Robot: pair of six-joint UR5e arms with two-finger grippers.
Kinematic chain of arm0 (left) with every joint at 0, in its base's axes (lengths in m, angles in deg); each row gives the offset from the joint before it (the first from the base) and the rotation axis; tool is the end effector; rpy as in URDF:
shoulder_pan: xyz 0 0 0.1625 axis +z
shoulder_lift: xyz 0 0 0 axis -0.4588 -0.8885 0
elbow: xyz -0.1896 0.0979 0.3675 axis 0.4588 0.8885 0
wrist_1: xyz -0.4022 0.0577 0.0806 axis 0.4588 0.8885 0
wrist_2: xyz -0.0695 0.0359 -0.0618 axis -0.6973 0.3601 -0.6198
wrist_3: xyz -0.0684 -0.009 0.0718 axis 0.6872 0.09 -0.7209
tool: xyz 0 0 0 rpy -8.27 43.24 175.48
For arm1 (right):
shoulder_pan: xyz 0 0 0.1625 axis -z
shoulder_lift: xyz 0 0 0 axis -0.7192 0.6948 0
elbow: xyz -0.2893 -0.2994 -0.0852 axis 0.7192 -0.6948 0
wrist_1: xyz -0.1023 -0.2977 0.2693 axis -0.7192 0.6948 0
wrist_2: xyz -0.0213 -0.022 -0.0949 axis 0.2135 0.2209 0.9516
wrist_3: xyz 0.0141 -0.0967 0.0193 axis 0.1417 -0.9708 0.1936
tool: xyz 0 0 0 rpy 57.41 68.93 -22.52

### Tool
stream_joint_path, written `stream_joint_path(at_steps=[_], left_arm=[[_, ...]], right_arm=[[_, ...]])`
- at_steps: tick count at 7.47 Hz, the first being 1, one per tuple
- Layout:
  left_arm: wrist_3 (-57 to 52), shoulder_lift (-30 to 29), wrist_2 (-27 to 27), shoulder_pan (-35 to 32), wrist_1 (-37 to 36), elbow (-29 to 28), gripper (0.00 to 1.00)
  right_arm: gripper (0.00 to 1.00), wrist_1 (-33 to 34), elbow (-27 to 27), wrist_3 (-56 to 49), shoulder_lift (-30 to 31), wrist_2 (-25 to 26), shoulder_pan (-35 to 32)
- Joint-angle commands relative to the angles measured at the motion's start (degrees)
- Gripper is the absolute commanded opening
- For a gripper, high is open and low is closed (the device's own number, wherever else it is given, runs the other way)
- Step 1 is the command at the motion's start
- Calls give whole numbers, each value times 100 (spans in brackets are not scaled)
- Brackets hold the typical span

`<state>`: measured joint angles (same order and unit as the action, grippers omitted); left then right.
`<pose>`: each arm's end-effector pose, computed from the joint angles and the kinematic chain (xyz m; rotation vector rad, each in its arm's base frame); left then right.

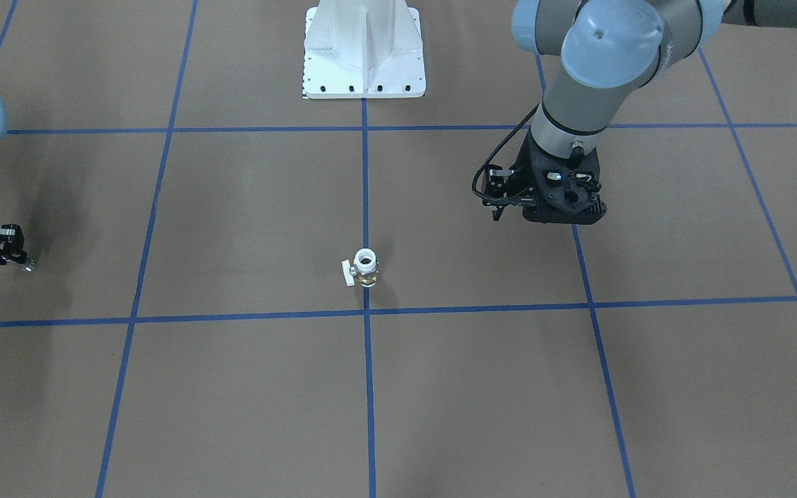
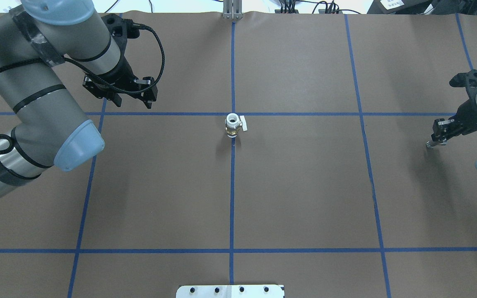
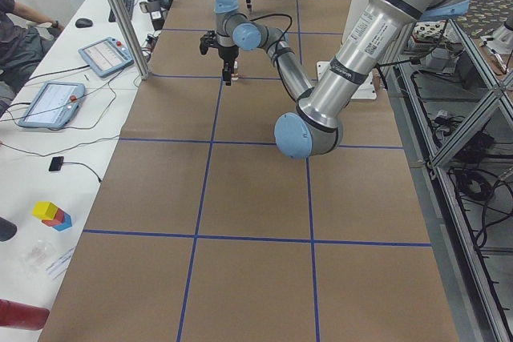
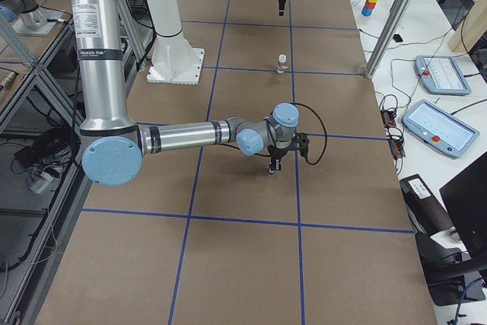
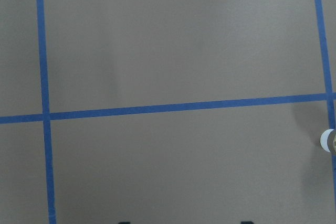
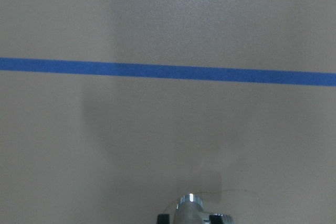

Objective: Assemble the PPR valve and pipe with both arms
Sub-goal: 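Carry the chrome elbow with the right gripper above the standing valve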

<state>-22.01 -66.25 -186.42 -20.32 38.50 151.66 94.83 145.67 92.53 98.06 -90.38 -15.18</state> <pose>0.3663 -0.5261 0.2130 0.0891 0.8134 0.0451 -0.1992 -0.5067 0.5854 -0.0013 -0.7948 -0.0544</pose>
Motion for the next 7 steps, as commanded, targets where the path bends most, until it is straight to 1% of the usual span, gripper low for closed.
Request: stream_joint_path(at_steps=[1,2,3,4,5,6,7], left_arm=[[-9,7,0,-9,-12,40,76],[-26,33,0,-61,-12,101,76],[-96,242,0,-70,6,267,76],[-349,427,0,-114,-3,434,76],[-534,646,-9,-149,-3,575,76],[-797,797,-9,-202,6,620,76],[-991,972,-18,-237,32,620,76]], right_arm=[[0,85,293,83,-106,-37,0],[0,95,312,406,-325,-37,0],[0,417,312,853,-814,-37,17],[0,1090,329,1231,-1489,-37,70],[0,1706,321,1922,-2244,7,349],[0,1912,260,2721,-2817,50,621],[0,1914,216,3373,-3145,181,894]])
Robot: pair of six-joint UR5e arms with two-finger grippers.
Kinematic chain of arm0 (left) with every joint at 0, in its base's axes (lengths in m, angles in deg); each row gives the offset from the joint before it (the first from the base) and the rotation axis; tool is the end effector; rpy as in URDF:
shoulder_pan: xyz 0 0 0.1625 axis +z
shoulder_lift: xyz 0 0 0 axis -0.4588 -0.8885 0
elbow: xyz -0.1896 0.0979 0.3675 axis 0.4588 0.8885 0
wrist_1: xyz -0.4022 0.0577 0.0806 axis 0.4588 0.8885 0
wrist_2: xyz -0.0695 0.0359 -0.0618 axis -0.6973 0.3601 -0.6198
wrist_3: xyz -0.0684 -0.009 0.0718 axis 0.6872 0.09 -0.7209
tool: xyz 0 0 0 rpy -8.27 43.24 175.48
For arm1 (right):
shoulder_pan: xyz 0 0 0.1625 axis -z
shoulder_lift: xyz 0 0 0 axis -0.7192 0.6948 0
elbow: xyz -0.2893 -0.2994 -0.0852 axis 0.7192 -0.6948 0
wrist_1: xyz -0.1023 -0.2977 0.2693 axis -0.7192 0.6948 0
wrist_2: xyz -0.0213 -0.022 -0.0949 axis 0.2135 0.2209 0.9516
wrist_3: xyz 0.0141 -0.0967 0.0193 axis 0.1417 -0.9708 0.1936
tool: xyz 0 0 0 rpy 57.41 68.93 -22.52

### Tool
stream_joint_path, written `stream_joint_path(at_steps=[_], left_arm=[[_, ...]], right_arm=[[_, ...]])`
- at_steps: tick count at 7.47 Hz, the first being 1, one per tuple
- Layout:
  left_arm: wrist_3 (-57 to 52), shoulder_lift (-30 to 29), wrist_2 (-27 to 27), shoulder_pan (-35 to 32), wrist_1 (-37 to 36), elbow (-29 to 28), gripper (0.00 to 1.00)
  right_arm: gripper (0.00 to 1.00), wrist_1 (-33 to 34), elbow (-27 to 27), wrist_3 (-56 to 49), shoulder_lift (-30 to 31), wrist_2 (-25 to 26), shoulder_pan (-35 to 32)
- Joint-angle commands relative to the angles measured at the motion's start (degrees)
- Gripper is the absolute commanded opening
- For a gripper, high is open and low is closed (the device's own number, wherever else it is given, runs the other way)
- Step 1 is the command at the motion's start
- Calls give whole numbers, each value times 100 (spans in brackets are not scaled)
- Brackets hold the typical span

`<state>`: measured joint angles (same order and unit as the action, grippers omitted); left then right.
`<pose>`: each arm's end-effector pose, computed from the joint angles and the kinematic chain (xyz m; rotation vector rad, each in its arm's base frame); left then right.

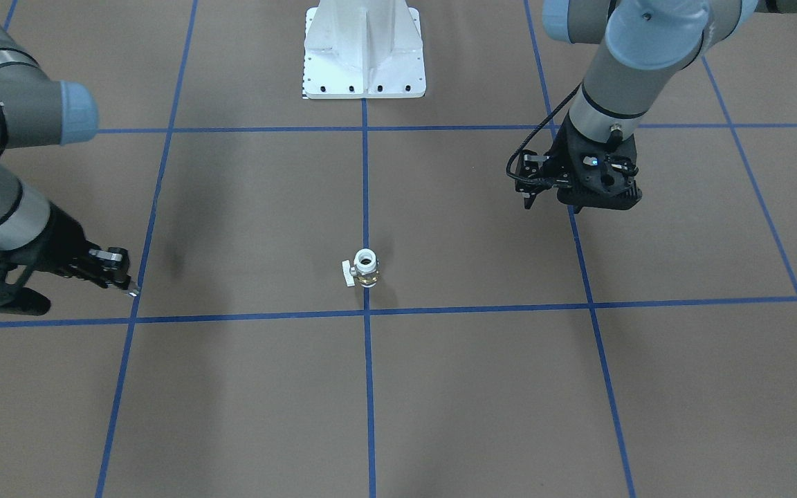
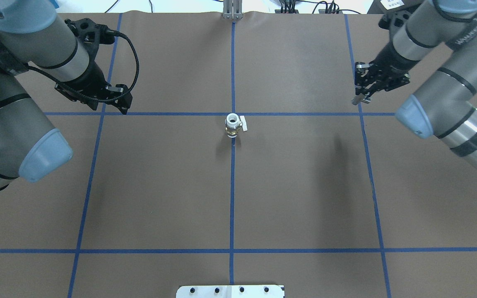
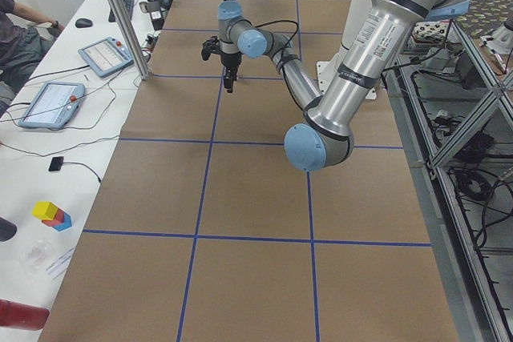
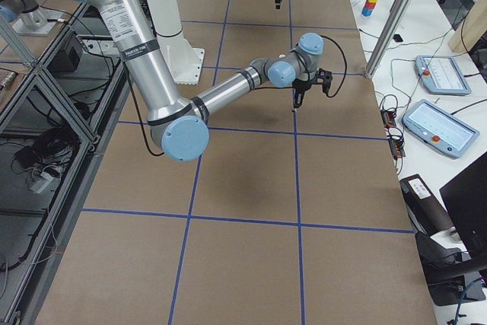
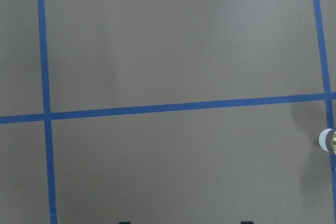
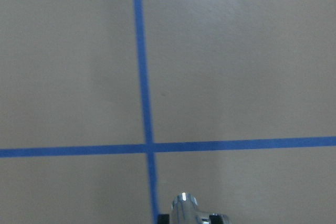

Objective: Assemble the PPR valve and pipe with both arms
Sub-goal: 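Carry the chrome elbow with the right gripper above the standing valve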

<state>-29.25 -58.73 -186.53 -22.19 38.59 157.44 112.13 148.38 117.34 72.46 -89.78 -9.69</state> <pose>0.3241 -0.5084 0.2543 0.1302 0.7882 0.1265 -0.3157 -0.5879 0.3271 -0.0664 -0.8871 0.1961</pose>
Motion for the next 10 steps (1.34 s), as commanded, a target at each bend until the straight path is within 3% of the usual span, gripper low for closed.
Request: stream_joint_path(at_steps=[1,3,4,6,7,10], left_arm=[[-556,422,-8,-112,67,59,76],[-1189,704,-234,-410,84,68,78],[-1505,870,-462,-646,85,68,99],[-1684,933,-491,-719,85,15,99],[-1684,934,-491,-719,85,-11,99],[-1675,925,-482,-728,85,-46,99]], right_arm=[[0,184,-204,1404,-1015,244,529],[0,193,-390,1663,-1623,603,942],[0,184,-407,1664,-1765,702,1153],[0,184,-599,1864,-2072,860,1400],[0,193,-949,1909,-2378,1000,1488],[0,193,-1058,1971,-2452,1019,1560]])
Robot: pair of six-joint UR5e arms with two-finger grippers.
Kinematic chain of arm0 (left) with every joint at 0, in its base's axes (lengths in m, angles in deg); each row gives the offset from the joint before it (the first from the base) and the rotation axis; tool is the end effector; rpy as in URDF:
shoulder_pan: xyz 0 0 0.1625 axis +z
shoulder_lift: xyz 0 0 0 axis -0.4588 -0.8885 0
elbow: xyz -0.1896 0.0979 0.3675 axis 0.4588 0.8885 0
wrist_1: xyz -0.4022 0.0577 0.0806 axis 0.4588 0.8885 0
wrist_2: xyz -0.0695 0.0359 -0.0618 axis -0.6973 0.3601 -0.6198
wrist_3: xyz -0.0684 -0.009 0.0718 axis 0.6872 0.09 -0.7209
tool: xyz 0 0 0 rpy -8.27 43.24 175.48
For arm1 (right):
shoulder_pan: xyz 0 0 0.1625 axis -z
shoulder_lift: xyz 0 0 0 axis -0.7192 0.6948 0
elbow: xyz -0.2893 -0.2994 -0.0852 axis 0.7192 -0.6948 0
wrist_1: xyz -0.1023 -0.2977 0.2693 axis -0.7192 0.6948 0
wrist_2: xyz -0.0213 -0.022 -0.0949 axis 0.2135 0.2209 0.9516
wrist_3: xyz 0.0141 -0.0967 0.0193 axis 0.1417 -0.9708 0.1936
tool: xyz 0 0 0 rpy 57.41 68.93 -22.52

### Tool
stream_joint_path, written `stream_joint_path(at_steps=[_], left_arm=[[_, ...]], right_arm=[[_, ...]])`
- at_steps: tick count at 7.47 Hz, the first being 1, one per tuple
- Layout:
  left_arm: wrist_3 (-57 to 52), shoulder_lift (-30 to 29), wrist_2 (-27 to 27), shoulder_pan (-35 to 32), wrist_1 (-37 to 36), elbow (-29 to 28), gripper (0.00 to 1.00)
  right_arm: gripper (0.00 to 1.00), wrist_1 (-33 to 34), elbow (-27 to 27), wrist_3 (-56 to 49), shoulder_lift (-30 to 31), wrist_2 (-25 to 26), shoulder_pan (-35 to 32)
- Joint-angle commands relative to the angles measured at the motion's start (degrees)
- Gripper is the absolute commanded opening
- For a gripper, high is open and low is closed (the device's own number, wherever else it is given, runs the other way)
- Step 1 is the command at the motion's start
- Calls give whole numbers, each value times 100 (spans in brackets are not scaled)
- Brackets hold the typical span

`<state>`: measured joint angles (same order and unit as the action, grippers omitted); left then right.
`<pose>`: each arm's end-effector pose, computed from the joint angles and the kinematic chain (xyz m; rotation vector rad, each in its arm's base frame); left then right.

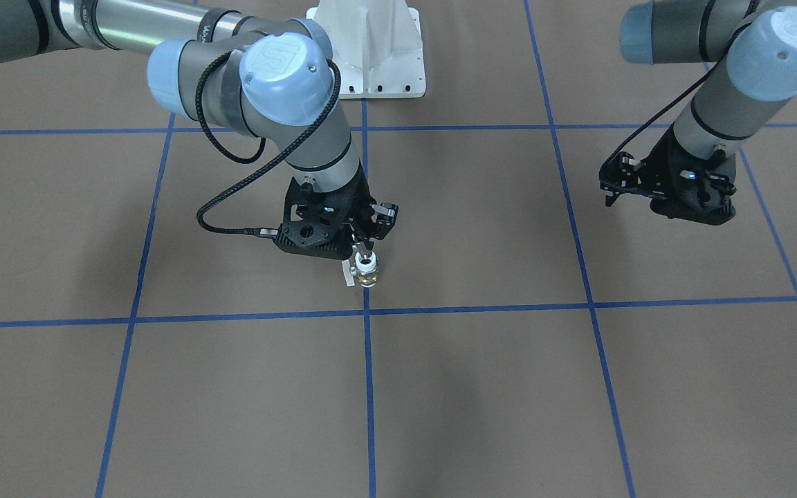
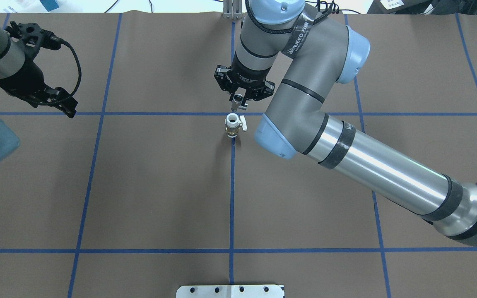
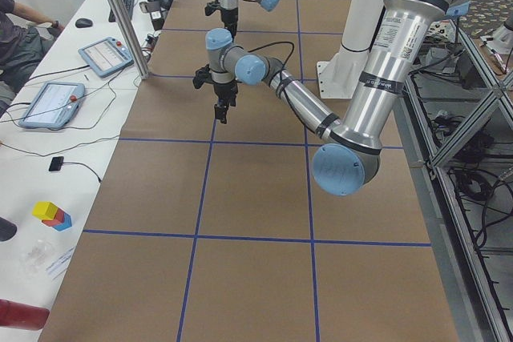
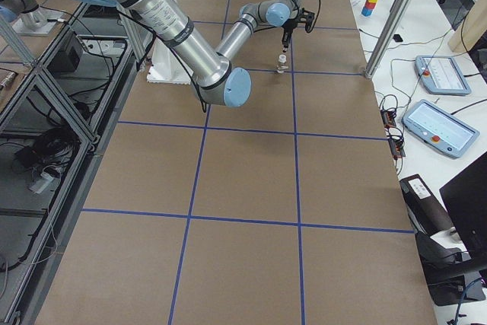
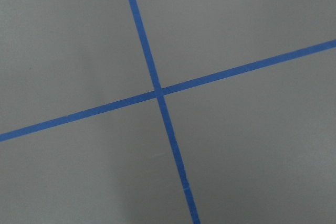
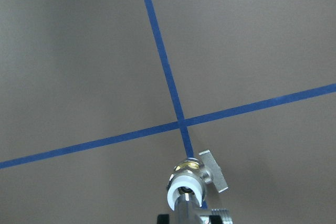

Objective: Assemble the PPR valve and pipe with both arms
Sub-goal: 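Carry the chrome elbow with the right gripper above the standing valve, then press the chrome elbow down onto the valve top with the right gripper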

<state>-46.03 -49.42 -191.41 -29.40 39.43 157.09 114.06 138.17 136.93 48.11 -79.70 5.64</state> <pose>0.2511 -0.5219 0.3465 0.1124 0.7487 0.2658 -0.5103 -0.5453 0.1141 -0.0693 -0.9460 0.2625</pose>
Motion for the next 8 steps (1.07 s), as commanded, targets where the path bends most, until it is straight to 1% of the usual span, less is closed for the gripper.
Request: stream_joint_path(at_steps=[1,8], left_arm=[[2,-6,7,-16,0,-11,99],[46,-15,-2,-25,0,-2,99]], right_arm=[[0,0,-106,12,1,64,61],[0,-9,-204,12,-16,99,106]])
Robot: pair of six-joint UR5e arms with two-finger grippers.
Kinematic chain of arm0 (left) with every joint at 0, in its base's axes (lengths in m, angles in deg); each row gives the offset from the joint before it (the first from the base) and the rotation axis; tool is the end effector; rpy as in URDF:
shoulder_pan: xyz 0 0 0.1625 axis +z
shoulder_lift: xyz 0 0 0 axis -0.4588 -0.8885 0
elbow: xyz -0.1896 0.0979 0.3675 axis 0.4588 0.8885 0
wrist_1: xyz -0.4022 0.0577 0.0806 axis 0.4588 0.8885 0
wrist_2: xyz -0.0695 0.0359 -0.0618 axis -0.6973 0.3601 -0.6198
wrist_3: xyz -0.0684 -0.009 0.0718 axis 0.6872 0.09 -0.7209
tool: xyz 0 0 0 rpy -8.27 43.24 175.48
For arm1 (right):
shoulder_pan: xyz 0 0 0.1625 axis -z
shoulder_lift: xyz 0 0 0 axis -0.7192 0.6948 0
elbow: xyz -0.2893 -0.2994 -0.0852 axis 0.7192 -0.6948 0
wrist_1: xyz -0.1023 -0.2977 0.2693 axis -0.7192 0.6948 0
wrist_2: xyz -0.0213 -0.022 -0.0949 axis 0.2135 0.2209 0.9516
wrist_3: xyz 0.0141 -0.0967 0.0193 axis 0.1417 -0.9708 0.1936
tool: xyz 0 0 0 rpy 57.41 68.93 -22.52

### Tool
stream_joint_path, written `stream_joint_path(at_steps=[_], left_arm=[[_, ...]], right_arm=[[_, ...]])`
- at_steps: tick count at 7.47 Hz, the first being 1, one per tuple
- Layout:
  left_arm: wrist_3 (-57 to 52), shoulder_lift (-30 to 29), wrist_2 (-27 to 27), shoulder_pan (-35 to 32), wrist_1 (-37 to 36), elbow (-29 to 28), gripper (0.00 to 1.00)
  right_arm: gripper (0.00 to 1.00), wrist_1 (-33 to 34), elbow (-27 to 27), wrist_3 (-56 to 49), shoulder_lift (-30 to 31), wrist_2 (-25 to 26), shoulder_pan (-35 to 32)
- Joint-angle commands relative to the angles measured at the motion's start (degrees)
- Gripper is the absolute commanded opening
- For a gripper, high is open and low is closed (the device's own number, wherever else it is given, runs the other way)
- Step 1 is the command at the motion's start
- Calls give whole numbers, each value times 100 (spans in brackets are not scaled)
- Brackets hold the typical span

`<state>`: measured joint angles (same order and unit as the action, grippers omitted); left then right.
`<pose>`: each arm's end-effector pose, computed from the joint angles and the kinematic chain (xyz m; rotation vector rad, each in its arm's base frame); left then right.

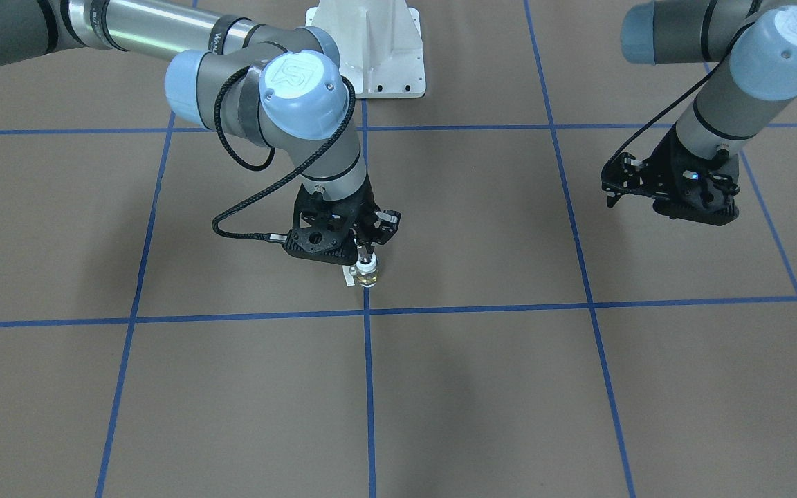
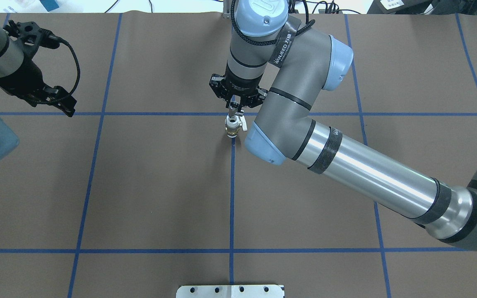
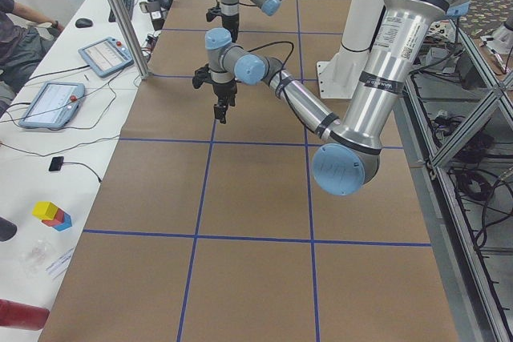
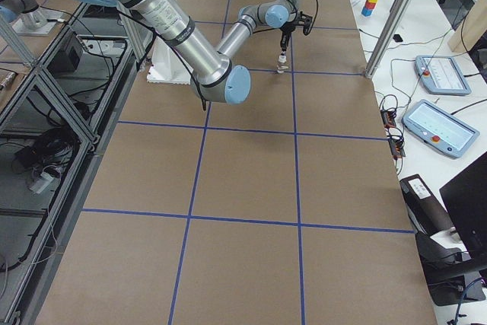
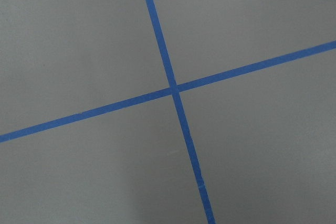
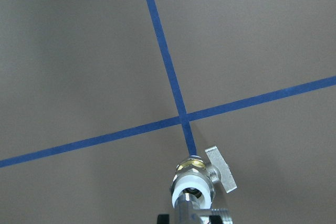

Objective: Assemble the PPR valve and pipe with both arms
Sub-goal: 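Press the chrome elbow down onto the valve top with the right gripper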

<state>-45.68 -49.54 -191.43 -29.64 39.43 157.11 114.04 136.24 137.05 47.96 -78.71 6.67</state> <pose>0.2491 -0.5232 0.3451 0.1136 0.7500 0.2568 -0.5271 -0.5439 0.1264 -0.0783 -0.9134 0.2650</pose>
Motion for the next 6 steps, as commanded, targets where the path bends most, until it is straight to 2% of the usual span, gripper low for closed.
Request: stream_joint_path(at_steps=[1,6], left_arm=[[20,-3,0,9,0,-4,99],[38,-12,8,17,0,-12,99]], right_arm=[[0,-7,-63,0,-1,9,3],[0,-16,-90,0,-19,53,47]])
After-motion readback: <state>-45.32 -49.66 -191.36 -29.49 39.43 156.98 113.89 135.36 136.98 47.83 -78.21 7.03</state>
